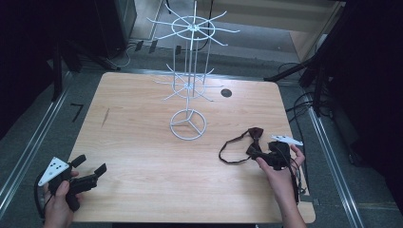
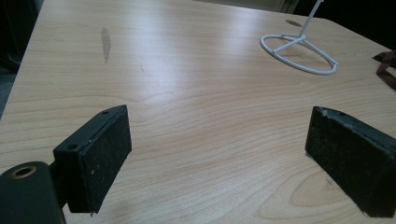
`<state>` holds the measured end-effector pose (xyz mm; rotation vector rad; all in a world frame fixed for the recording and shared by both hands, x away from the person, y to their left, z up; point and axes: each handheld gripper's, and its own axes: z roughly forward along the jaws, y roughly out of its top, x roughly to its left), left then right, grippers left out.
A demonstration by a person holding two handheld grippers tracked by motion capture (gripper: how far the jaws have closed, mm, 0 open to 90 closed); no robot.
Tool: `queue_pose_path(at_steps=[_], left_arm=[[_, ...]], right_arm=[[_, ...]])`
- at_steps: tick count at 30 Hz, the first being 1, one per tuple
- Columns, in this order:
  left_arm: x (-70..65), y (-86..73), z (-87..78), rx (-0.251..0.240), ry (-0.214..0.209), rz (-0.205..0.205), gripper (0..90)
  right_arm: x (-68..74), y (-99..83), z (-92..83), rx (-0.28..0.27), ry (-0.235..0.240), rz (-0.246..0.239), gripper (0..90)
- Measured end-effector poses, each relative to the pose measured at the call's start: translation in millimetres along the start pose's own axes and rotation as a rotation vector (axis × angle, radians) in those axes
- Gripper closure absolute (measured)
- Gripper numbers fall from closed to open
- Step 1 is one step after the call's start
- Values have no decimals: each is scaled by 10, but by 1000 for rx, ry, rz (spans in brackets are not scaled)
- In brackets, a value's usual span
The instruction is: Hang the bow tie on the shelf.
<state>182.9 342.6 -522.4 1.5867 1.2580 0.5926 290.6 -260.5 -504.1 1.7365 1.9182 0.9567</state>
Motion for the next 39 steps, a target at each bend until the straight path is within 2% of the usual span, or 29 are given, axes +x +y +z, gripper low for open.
queue_pose_path(at_steps=[1, 3, 8, 12, 15, 17, 18, 19, 22, 23, 26, 27, 28, 29, 34, 38, 39], left_arm=[[1, 0, 2, -1, 0, -1, 76], [0, 0, 2, 0, 0, -1, 76], [0, -1, 1, -3, 1, -1, 76], [-1, -2, 1, -7, 1, -4, 76], [2, -2, 1, -6, 0, -5, 76], [3, -2, 1, -6, -1, -5, 76], [3, -2, 1, -6, -1, -5, 76], [2, -2, 1, -6, -1, -5, 76], [2, -2, 1, -7, -1, -5, 76], [2, -3, 0, -7, 0, -5, 76], [4, -2, 0, -6, -1, -5, 76], [4, -2, 0, -6, -1, -5, 76], [5, -2, 1, -5, -2, -5, 76], [6, -2, 1, -5, -4, -5, 76], [10, -1, 1, -7, -6, -10, 76], [9, -2, 1, -8, -5, -11, 76], [9, -2, 1, -8, -5, -11, 76]], right_arm=[[18, 16, 60, 27, 6, 6, 178], [36, 27, 99, 45, 3, 11, 202], [66, 51, 186, 64, -13, 24, 253], [91, 56, 303, 85, -61, 11, 286], [78, 40, 369, 113, -65, 18, 305], [62, 28, 390, 125, -53, 21, 357], [62, 28, 390, 125, -53, 21, 357], [55, 11, 390, 123, -35, 14, 397], [48, 1, 380, 119, -39, 1, 436], [48, -15, 369, 112, -45, -14, 513], [49, -43, 351, 100, -51, -35, 631], [49, -43, 351, 100, -51, -35, 631], [31, -52, 339, 95, -41, -37, 730], [20, -56, 329, 95, -34, -36, 757], [16, -60, 304, 77, -15, -45, 817], [43, -40, 234, 11, -9, -55, 820], [43, -40, 234, 11, -9, -55, 820]])
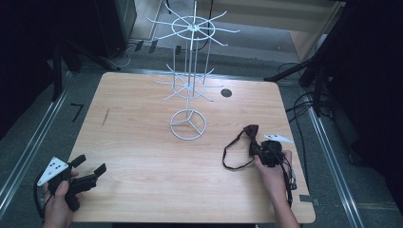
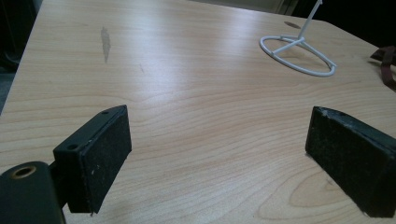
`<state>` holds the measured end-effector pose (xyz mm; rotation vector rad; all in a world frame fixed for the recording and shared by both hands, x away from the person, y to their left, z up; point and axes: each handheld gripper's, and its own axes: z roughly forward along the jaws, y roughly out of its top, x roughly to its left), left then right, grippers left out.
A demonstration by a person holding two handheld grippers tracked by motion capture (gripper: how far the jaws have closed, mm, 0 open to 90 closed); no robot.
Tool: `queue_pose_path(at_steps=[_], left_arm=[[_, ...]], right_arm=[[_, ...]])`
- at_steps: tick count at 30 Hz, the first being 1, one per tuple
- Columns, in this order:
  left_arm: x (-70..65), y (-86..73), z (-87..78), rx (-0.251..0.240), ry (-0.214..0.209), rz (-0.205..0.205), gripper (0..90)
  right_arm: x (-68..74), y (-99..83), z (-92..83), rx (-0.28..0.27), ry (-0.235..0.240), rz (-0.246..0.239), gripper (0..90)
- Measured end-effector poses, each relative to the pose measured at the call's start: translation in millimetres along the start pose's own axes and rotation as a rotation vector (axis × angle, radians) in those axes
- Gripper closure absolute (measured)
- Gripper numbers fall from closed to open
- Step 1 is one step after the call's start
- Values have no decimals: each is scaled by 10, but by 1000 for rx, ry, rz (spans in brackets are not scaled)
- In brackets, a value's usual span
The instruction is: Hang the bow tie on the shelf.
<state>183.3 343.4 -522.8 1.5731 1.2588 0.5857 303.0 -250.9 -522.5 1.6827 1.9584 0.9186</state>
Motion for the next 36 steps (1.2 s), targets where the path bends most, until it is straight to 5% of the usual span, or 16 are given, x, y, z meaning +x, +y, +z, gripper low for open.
queue_pose_path(at_steps=[8, 12, 36], left_arm=[[0, 0, 1, 0, 1, -1, 76], [0, 1, 2, 2, 0, 2, 76], [0, 0, 1, 0, 2, 0, 76]], right_arm=[[81, 55, -163, -109, 33, -12, 820], [228, 111, -261, -163, 57, -55, 820], [764, 290, -432, -276, 135, -141, 816]])
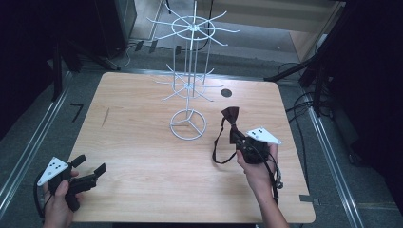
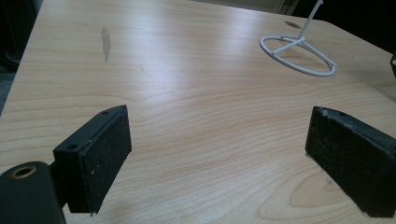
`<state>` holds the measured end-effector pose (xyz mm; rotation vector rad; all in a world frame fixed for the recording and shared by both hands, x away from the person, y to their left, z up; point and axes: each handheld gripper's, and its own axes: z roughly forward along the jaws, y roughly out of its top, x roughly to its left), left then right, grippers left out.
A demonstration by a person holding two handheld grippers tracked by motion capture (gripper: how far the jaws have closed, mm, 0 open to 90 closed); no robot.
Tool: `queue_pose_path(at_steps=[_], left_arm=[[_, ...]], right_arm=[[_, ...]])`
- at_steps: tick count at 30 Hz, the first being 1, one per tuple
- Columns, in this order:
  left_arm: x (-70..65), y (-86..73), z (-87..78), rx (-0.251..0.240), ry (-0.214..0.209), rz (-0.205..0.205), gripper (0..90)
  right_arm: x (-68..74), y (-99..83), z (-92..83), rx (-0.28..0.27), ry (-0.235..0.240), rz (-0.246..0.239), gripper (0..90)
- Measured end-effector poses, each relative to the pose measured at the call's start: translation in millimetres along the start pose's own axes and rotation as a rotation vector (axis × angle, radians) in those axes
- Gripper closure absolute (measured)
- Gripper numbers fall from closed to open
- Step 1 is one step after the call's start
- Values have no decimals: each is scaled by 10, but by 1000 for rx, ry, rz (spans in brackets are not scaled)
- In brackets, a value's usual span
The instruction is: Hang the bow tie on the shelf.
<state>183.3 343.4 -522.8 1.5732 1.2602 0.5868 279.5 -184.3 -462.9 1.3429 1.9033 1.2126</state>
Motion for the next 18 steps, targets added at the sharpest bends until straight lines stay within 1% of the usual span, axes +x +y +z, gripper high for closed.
queue_pose_path(at_steps=[1, 2, 5, 9, 11, 15, 18], left_arm=[[0, 0, 0, 0, 0, 0, 76], [0, 0, 1, 0, 1, 1, 76], [0, 0, 1, 0, 1, 1, 76], [0, 0, 1, 0, 1, 1, 76], [0, 0, 0, 0, 1, 1, 76], [0, 0, 1, 1, 1, 2, 76], [0, 0, 1, 0, 2, 0, 76]], right_arm=[[0, 0, 0, 0, 0, 0, 816], [35, 34, -22, -20, 8, -10, 816], [78, 68, -47, -51, 24, -29, 815], [126, 110, -79, -74, 33, -47, 814], [130, 121, -90, -79, 34, -47, 814], [135, 174, -141, -111, 45, -37, 814], [143, 205, -163, -124, 43, -47, 812]])
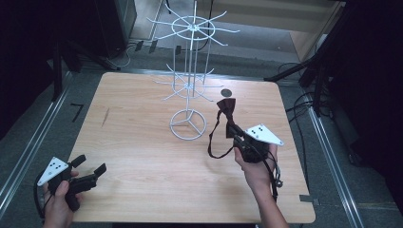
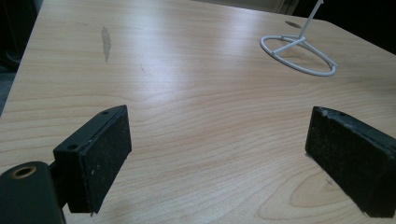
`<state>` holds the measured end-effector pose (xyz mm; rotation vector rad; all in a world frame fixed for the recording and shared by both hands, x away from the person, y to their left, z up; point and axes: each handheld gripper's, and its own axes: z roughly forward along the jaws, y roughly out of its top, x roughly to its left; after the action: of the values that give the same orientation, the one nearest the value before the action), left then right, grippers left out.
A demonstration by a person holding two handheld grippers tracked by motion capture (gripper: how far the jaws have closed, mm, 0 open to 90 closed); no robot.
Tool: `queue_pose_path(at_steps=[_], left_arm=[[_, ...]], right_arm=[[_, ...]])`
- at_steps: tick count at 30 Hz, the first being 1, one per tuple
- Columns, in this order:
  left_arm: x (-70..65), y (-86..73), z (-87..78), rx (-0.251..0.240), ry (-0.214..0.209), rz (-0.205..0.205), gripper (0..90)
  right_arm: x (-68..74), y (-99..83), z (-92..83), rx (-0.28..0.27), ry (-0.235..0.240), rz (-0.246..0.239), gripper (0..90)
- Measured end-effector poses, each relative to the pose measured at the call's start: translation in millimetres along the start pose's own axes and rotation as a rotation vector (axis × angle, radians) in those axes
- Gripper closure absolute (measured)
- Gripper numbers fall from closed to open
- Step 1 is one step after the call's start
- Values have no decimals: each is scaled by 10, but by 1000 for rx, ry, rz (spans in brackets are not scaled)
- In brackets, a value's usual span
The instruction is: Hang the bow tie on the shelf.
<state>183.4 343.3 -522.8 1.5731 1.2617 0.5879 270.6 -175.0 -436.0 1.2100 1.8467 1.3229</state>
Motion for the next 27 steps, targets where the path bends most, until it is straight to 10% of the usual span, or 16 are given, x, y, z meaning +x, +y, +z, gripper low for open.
queue_pose_path(at_steps=[27], left_arm=[[0, 0, 1, -1, -1, -5, 76]], right_arm=[[104, 316, -51, -85, 23, 1, 811]])
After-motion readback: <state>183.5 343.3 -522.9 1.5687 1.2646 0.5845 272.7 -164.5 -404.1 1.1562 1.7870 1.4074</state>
